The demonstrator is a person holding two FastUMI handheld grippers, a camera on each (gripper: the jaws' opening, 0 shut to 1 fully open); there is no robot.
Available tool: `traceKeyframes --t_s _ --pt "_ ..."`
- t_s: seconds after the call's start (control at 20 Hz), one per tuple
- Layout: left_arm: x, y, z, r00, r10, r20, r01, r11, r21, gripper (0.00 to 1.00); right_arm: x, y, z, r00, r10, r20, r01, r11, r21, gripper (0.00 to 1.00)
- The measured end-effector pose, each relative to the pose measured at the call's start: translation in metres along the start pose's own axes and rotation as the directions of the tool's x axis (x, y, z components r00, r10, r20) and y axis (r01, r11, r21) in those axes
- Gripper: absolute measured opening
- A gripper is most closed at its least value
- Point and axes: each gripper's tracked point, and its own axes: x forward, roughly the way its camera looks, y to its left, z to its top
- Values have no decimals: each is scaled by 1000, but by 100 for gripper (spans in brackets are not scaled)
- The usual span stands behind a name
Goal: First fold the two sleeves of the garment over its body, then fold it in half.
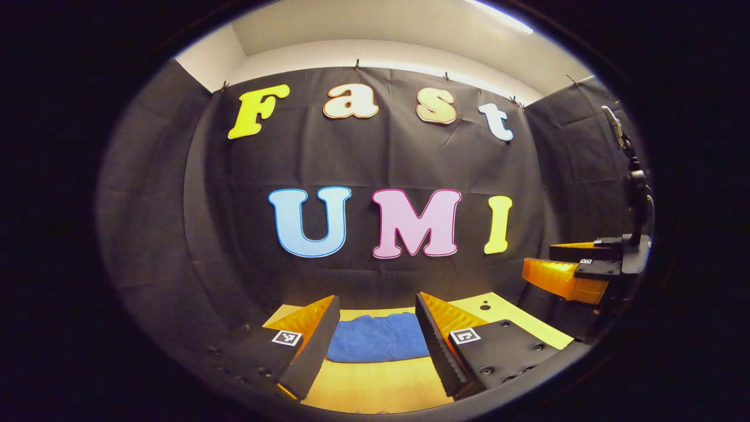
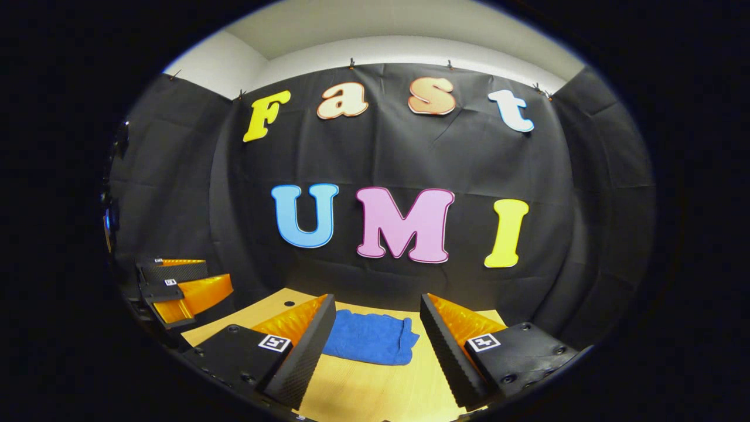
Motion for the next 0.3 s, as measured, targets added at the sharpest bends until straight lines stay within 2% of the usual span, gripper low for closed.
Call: traceKeyframes --t_s 0.15,0.2,0.3 --pt "-17 -19 -12 1000 13 -16 -14 999 -29 75 -23 -22 5 999 -31 44 32 999 -28 94" --pt "-21 -19 -13 999 32 -25 -33 999 -38 74 -26 -21 1 999 -27 30 28 999 -22 94" --pt "-32 -21 3 999 39 29 -35 994 -106 75 -34 -22 -1 1000 -7 9 7 999 34 95"
